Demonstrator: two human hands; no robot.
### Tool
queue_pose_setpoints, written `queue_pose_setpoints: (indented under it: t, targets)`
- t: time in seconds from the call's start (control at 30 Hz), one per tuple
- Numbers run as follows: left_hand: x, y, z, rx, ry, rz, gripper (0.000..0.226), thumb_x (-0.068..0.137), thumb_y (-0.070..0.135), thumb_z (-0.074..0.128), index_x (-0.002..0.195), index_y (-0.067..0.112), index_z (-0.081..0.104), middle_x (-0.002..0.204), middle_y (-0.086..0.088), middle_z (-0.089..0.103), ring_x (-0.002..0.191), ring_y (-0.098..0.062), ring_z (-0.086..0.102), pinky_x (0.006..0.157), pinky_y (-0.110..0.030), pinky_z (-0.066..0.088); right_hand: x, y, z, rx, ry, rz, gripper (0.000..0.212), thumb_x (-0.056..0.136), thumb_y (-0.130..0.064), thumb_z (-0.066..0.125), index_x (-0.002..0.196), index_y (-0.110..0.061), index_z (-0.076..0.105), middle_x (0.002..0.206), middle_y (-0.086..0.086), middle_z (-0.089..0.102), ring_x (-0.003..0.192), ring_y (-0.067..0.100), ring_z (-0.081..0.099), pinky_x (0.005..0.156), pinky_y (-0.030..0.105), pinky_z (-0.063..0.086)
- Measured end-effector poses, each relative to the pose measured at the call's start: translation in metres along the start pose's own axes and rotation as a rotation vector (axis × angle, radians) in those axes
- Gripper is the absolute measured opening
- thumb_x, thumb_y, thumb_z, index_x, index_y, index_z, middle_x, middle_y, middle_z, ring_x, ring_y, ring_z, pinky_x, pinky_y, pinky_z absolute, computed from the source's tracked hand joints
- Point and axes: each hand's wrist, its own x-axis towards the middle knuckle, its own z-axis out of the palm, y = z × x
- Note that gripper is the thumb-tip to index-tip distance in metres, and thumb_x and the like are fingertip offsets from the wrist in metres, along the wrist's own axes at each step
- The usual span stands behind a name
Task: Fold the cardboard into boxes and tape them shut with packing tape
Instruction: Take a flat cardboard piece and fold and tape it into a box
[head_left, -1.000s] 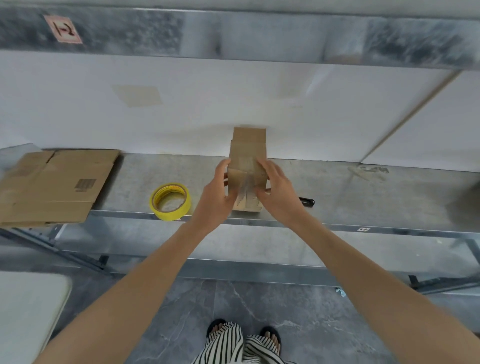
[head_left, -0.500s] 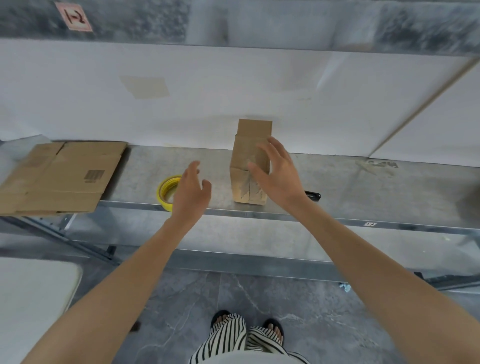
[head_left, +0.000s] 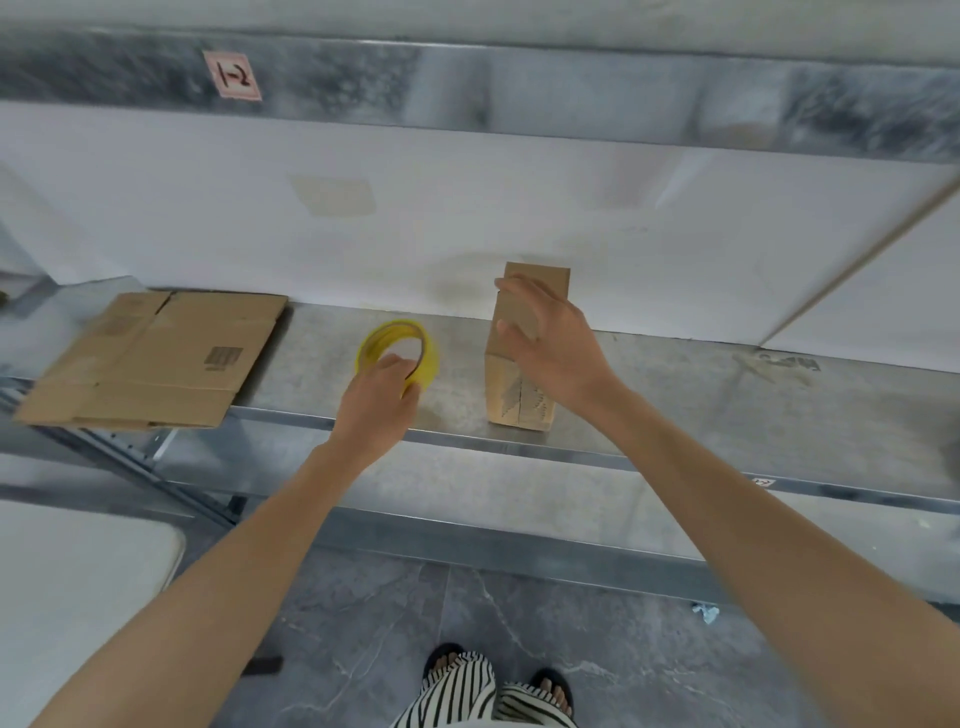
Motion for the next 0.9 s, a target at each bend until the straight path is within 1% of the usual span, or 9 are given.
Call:
queue_pose_setpoints:
  t: [0.13,0.23,0.33,0.4,0.5,0.6,0.7,0.8,0.9]
  targets:
    - [0.002,0.018,-0.031,-0.074,0.129,0.318,0.010,0.085,0.002,0.055,0.091,0.003,0.063,0.085,-0.011,0.058,0.075,-0.030,0.055,0.063,-0.036,0.044,0.009,-0.017,-0.001,0.026,-0.142,-0.021,0.056,0.087,-0.002,0.049,0.141,-0.016,0.040,0.146,-0.001,0.040,0.133,0.013,0.035,0.094,0.007,0.021]
    - [-0.002,0.030,-0.043,-0.083,0.157,0.409,0.010,0.085,-0.002,0.058,0.093,0.002,0.063,0.084,-0.009,0.058,0.075,-0.025,0.053,0.065,-0.034,0.043,0.014,-0.021,0.001,0.103,-0.232,0.027,0.067,0.085,-0.001,0.050,0.146,-0.020,0.031,0.150,-0.003,0.032,0.137,0.010,0.028,0.096,0.009,0.019]
    - [-0.005,0.035,-0.047,-0.090,0.148,0.442,0.009,0.085,-0.002,0.059,0.092,0.002,0.062,0.084,-0.008,0.058,0.074,-0.020,0.051,0.065,-0.028,0.039,0.016,-0.022,0.004,0.154,-0.194,0.043,0.063,0.085,-0.003,0.054,0.143,-0.018,0.036,0.143,-0.001,0.042,0.130,0.008,0.038,0.096,0.013,0.030]
    - [-0.006,0.037,-0.049,-0.116,0.149,0.429,0.007,0.085,0.000,0.058,0.090,0.004,0.062,0.082,-0.006,0.056,0.071,-0.017,0.047,0.063,-0.023,0.033,0.015,-0.021,0.007,0.159,-0.106,0.017,0.047,0.084,-0.005,0.057,0.130,-0.014,0.052,0.126,0.001,0.057,0.113,0.006,0.052,0.086,0.007,0.037]
    - [-0.006,0.038,-0.052,-0.142,0.157,0.356,0.004,0.087,0.005,0.057,0.089,0.006,0.060,0.079,-0.001,0.054,0.065,-0.016,0.043,0.060,-0.027,0.034,0.013,-0.020,0.011,0.213,0.031,0.041,0.013,0.083,-0.007,0.061,0.093,-0.014,0.066,0.086,-0.002,0.066,0.079,0.008,0.060,0.073,0.019,0.045]
    - [-0.006,0.041,-0.052,-0.069,0.106,0.272,0.012,0.093,0.015,0.054,0.101,0.006,0.055,0.070,-0.007,0.054,0.060,-0.031,0.049,0.057,-0.031,0.033,0.012,-0.021,0.007,0.270,0.046,0.087,0.011,0.083,-0.005,0.062,0.077,-0.014,0.067,0.072,0.000,0.066,0.066,0.009,0.060,0.064,0.022,0.047]
    - [0.004,0.040,-0.062,0.041,0.050,0.191,0.027,0.095,0.030,0.052,0.114,0.010,0.056,0.083,-0.016,0.064,0.077,-0.039,0.059,0.063,-0.034,0.037,0.009,-0.019,-0.001,0.234,0.034,0.096,0.011,0.081,-0.004,0.062,0.076,-0.011,0.069,0.069,-0.006,0.064,0.060,0.000,0.055,0.062,0.013,0.044]
    - [0.019,0.031,-0.077,0.034,0.013,0.034,0.040,0.087,0.054,0.056,0.095,0.014,0.059,0.077,-0.006,0.063,0.075,-0.028,0.058,0.066,-0.031,0.040,0.007,-0.016,-0.013,0.282,0.052,0.169,0.013,0.080,-0.001,0.061,0.074,-0.011,0.067,0.066,-0.009,0.061,0.059,-0.001,0.053,0.060,0.010,0.043]
    - [0.020,0.033,-0.081,0.025,0.015,0.089,0.050,0.084,0.063,0.053,0.068,0.016,0.057,0.059,0.000,0.056,0.061,-0.018,0.053,0.056,-0.029,0.036,0.004,-0.012,-0.025,0.389,0.054,0.259,0.019,0.079,0.001,0.062,0.068,-0.014,0.065,0.063,-0.007,0.062,0.059,0.003,0.056,0.065,0.015,0.048]
